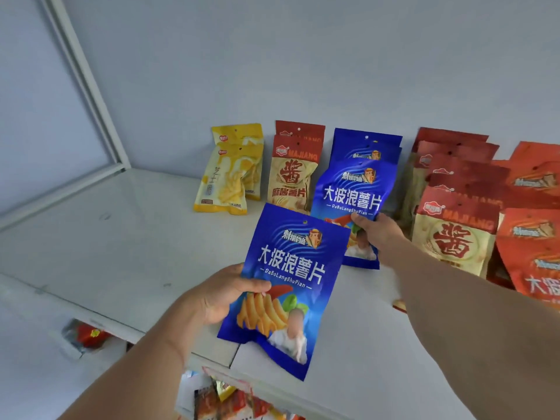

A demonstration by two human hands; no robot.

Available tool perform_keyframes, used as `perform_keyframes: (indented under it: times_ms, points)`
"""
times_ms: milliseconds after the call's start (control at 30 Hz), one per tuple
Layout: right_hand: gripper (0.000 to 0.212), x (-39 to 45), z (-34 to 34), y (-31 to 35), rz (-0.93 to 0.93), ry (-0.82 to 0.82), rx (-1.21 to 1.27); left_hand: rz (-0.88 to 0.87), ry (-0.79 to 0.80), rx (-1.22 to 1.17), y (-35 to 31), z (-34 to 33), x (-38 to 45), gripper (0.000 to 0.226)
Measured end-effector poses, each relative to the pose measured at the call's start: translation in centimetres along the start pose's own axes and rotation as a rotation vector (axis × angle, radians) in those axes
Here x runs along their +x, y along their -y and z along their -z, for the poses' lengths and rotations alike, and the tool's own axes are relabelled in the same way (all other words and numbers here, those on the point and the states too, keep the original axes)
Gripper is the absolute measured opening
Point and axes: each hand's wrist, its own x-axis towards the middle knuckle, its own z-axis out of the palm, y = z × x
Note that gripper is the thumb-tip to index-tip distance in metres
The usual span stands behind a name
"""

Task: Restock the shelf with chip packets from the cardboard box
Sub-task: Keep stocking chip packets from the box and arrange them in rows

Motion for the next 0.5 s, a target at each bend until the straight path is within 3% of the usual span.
perform_keyframes:
  times_ms: [500]
  points:
    - [0.043, 7.4, 0.1, 1.0, -0.008, -0.108, -0.045, -0.017, -0.014, -0.031, -3.4, -0.4, 9.9, 0.052]
